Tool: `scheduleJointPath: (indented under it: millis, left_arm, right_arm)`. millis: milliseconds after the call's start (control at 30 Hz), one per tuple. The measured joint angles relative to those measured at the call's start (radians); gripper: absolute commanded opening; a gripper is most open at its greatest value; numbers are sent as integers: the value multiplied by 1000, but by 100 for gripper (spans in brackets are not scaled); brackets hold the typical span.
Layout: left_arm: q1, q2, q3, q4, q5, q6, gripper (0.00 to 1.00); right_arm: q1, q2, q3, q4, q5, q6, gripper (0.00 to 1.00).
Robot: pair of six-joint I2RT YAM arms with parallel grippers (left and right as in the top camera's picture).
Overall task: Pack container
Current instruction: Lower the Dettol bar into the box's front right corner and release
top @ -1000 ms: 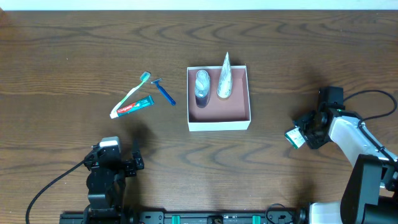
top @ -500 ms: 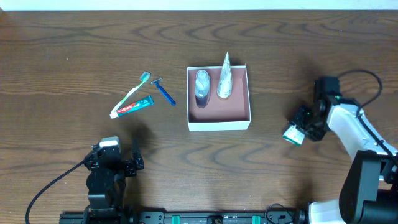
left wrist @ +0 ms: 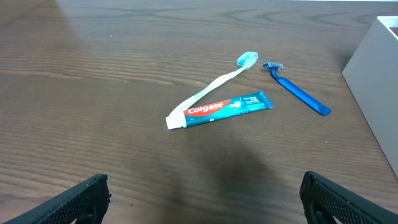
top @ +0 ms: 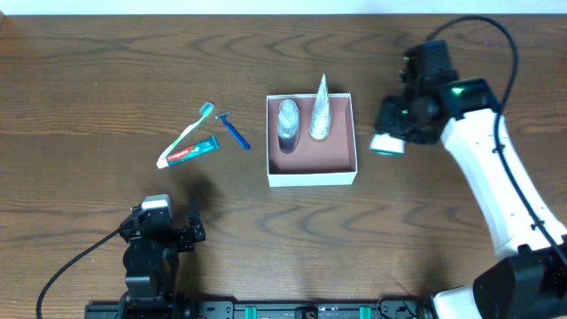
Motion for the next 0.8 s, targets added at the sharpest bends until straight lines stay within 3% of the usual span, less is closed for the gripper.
scheduleJointPath:
  millis: [267,600,800]
  left_arm:
    - [0,0,0,0,0,0,98]
    - [0,0,0,0,0,0,98]
    - [0,0,0,0,0,0,98]
  right_arm:
    - [198,9,2,14,77,139,21]
    - [230,128,2,44,153,276,22]
    - [231,181,2,80,135,308,34]
